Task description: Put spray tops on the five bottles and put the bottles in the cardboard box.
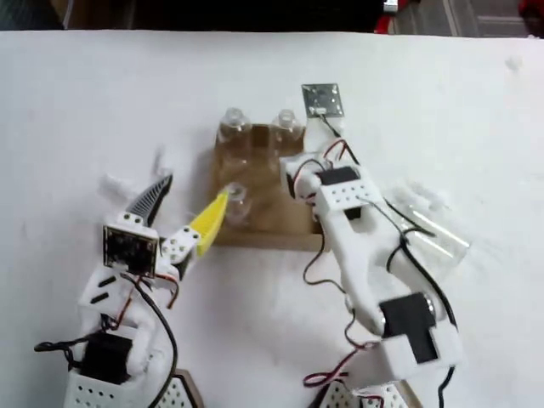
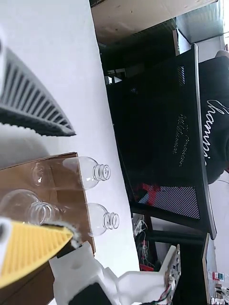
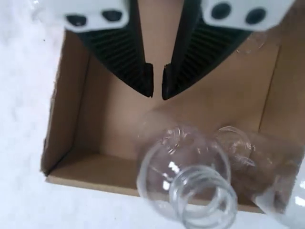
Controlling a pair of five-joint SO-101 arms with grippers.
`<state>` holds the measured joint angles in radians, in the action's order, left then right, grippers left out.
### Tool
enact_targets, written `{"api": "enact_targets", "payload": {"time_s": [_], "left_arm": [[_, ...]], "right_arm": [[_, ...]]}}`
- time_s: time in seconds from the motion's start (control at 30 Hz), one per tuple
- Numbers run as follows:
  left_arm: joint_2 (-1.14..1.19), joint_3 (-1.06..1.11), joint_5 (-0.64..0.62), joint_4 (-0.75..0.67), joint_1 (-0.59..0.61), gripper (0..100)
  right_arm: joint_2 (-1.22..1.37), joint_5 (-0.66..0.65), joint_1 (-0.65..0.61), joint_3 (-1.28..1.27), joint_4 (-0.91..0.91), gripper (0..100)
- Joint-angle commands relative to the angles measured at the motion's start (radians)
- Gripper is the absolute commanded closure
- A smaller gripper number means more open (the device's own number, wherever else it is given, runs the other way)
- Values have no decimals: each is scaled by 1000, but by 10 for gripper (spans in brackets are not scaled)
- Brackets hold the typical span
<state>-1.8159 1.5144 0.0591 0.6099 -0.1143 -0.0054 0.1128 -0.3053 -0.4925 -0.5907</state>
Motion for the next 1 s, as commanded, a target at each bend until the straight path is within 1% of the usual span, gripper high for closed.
{"api": "enact_targets", "payload": {"time_s": [0.0,0.13,0.3,0.43,0.5,0.73,0.83,0.97], "left_arm": [[-15,-11,14,-23,-1,722],[-15,-11,14,-23,-1,722],[-15,-11,14,-23,-1,722],[-15,-11,14,-23,-1,722],[-15,-11,14,-23,-1,722],[-15,-11,15,-23,-1,722],[-15,-11,15,-23,-1,722],[-15,-11,15,-23,-1,722]], "right_arm": [[79,2,-1,109,24,982],[136,2,-2,149,25,982],[140,2,-8,149,31,982],[153,2,-8,141,131,982],[159,2,-10,138,147,982],[185,0,-84,140,145,981],[174,0,-73,137,142,981],[147,0,-22,137,139,981]]}}
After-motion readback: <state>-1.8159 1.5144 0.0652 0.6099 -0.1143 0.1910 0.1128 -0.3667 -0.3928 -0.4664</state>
